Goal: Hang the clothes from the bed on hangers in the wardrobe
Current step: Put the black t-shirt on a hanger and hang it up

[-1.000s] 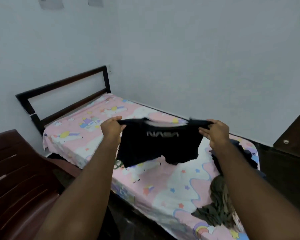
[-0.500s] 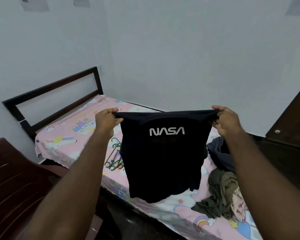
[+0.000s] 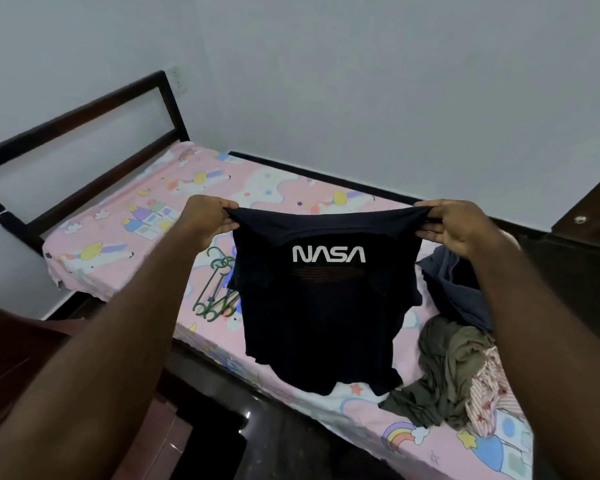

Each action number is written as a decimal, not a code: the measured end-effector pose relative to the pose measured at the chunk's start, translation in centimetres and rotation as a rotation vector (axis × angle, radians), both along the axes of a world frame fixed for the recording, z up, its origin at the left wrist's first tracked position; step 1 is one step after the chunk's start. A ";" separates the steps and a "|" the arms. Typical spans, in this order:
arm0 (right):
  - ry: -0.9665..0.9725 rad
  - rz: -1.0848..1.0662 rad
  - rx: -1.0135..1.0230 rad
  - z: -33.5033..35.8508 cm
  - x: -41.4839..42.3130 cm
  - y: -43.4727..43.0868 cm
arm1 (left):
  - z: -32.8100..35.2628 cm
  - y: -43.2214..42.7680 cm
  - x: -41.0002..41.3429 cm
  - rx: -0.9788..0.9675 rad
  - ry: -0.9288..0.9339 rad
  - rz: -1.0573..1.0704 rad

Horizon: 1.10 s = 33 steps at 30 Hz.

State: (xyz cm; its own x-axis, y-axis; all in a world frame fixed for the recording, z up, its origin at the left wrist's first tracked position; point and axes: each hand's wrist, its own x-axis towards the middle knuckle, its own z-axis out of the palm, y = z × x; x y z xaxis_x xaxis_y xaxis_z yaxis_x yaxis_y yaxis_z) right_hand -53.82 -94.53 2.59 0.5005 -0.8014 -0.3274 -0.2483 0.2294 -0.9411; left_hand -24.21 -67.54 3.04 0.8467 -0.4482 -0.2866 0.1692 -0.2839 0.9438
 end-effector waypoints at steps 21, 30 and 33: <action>0.806 0.041 0.392 -39.9 -2.8 -0.9 | -37.4 -4.3 -4.8 0.971 0.181 -0.307; 0.982 -0.020 0.189 -47.8 -4.1 -0.1 | -46.3 -5.3 -1.1 1.137 0.014 -0.228; 1.042 -0.004 0.178 -48.6 -4.0 0.2 | -48.0 -5.1 -0.3 1.224 -0.010 -0.298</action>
State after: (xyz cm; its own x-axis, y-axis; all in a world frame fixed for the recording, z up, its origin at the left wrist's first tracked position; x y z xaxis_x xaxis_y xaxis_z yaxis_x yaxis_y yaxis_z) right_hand -57.77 -94.37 -46.01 -0.0980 -0.7005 -0.7069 -0.9129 0.3460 -0.2164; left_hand -24.47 -72.69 -44.99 0.7631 -0.0681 -0.6427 -0.0577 -0.9976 0.0371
